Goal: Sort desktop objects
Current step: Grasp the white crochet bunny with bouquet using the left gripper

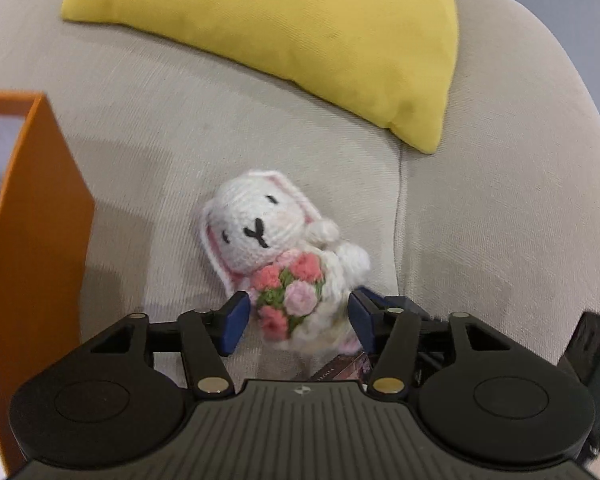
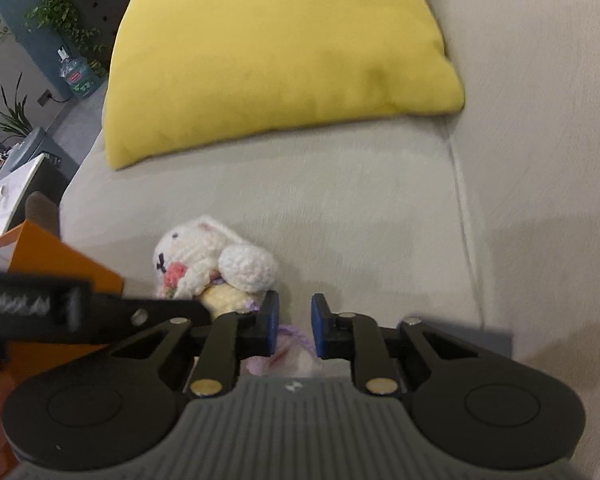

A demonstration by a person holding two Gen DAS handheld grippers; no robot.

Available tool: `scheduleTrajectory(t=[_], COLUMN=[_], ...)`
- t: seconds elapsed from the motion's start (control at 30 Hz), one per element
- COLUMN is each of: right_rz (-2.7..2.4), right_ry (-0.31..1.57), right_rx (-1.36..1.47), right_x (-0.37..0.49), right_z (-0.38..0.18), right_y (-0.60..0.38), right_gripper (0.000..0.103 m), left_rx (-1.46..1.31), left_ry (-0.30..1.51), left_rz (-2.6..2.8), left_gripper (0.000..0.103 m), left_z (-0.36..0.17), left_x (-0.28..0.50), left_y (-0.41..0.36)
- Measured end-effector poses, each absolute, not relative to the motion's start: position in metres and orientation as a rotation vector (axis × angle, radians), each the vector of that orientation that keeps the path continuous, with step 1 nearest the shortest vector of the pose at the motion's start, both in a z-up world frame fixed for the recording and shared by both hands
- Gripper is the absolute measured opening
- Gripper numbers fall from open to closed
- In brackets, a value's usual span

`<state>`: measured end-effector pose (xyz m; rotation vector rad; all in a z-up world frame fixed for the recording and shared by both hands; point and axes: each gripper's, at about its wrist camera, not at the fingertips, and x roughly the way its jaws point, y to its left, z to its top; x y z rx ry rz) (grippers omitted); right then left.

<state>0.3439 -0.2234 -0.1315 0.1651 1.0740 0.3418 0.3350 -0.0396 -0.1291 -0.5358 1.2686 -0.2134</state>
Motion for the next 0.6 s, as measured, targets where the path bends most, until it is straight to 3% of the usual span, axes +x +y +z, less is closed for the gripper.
scheduleTrajectory(t=[0.23,0.33,0.6], right_rz=[0.357,0.363,0.348], right_ry=[1.13,1.155,1.117], right_rx=[0.212,0.219,0.129], right_x=[0.335,0.334,0.322], right_z=[-0.14,-0.144,-0.14], right_y=[-0.228,-0.227,-0.225], right_gripper=[0.013,0.012,0.014], left_rx=[-0.622,-0.651,-0.49], left_ry=[1.319,1.33,1.3], left_rz=[-0.198,-0.22,-0.229], left_gripper=[0.069,0.057,0.047], left_z=[-0.148,-0.153,-0.137], left_x=[0.335,0.337,0.332], left_y=[-0.041,-0.043,-0.052])
